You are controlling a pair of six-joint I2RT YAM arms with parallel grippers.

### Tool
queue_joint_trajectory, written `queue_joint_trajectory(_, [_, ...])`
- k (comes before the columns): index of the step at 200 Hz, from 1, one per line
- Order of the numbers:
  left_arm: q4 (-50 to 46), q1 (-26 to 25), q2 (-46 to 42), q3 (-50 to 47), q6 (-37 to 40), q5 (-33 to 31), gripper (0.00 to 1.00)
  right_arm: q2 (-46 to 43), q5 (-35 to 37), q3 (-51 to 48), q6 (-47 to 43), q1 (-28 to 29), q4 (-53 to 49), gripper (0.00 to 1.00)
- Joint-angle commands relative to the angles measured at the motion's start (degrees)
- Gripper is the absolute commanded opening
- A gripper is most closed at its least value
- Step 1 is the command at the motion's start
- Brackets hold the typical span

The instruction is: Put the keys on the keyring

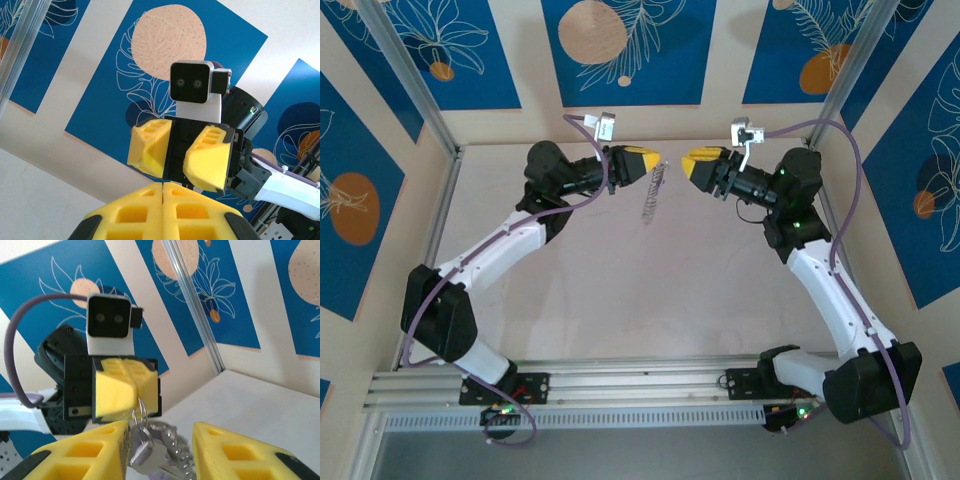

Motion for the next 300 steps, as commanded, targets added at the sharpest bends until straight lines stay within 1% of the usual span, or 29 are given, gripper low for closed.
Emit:
queue_joint_trajectory(1, [5.0,-0.4,0.4,-0.3,-1.7,-1.2,0.00,1.9,0.9,-0.8,6.4,0.0,8.6,0.39])
queue_joint_trajectory(26, [6.2,-0.4,0.3,-0.8,-2.5,-2.2,0.00,4.4,-0.4,-0.6,9.5,0.6,12.8,0.39])
queue_joint_trajectory(56, [6.9,-0.4,0.1,-1.3,-3.0,-3.0,0.00,6.3,-0.4,-0.8,10.8,2.0,15.5,0.40])
queue_joint_trajectory(120, [7.9,-0.4,0.1,-1.5,-3.6,-3.8,0.00,8.9,-0.3,-1.1,12.2,4.4,18.9,0.39])
queue_joint_trajectory(155, [8.0,-0.4,0.3,-1.5,-3.6,-4.1,0.00,9.0,-0.3,-1.5,12.3,5.1,19.2,0.30])
queue_joint_trajectory(168, [8.3,-0.4,0.4,-1.5,-3.8,-4.1,0.00,9.2,-0.7,-1.4,12.4,5.4,19.2,0.29])
queue_joint_trajectory(223, [9.0,-0.4,0.7,-1.4,-4.3,-4.1,0.00,10.1,-1.4,-1.0,12.2,6.3,18.9,0.31])
queue_joint_trajectory(264, [9.1,-0.4,0.8,-1.3,-4.3,-3.9,0.00,9.7,0.0,-2.0,12.0,5.8,18.6,0.43])
queue_joint_trajectory(300, [9.1,-0.4,0.7,-1.4,-4.3,-3.9,0.00,8.9,1.0,-3.0,12.7,4.3,19.2,0.44])
